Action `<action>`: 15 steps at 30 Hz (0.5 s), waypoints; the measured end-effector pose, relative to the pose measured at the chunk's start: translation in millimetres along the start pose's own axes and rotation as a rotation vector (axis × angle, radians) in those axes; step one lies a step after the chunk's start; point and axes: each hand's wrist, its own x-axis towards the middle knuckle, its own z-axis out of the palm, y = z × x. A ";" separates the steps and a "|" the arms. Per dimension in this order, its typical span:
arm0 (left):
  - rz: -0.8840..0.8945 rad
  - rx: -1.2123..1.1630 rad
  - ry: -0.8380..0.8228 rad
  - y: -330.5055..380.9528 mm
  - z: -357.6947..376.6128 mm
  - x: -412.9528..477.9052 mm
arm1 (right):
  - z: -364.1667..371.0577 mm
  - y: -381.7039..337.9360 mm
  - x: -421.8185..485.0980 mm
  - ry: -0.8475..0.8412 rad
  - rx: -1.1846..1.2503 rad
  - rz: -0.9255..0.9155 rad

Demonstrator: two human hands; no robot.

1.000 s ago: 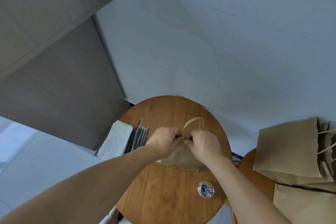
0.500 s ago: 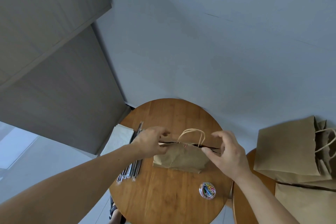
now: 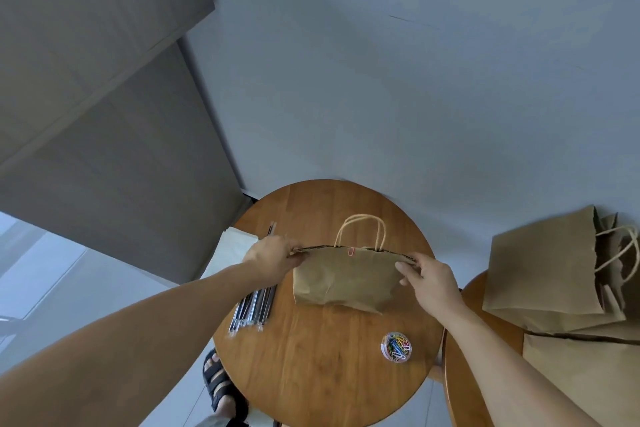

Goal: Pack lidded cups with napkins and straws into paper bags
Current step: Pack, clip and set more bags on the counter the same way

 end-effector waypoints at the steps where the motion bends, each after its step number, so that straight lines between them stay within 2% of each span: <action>1: -0.017 -0.051 0.010 0.2 -3.4 -2.5 | 0.7 -4.1 -1.6 0.031 0.052 0.009; 8: 0.076 -0.527 0.150 7.0 -45.2 -37.3 | -15.8 -60.9 -16.7 0.249 0.377 -0.035; 11: 0.101 -0.722 0.211 10.7 -73.4 -57.3 | -26.1 -99.8 -25.4 0.360 0.410 -0.081; 15: 0.136 -0.823 0.335 5.7 -109.4 -88.6 | -34.2 -159.1 -41.5 0.483 0.427 -0.156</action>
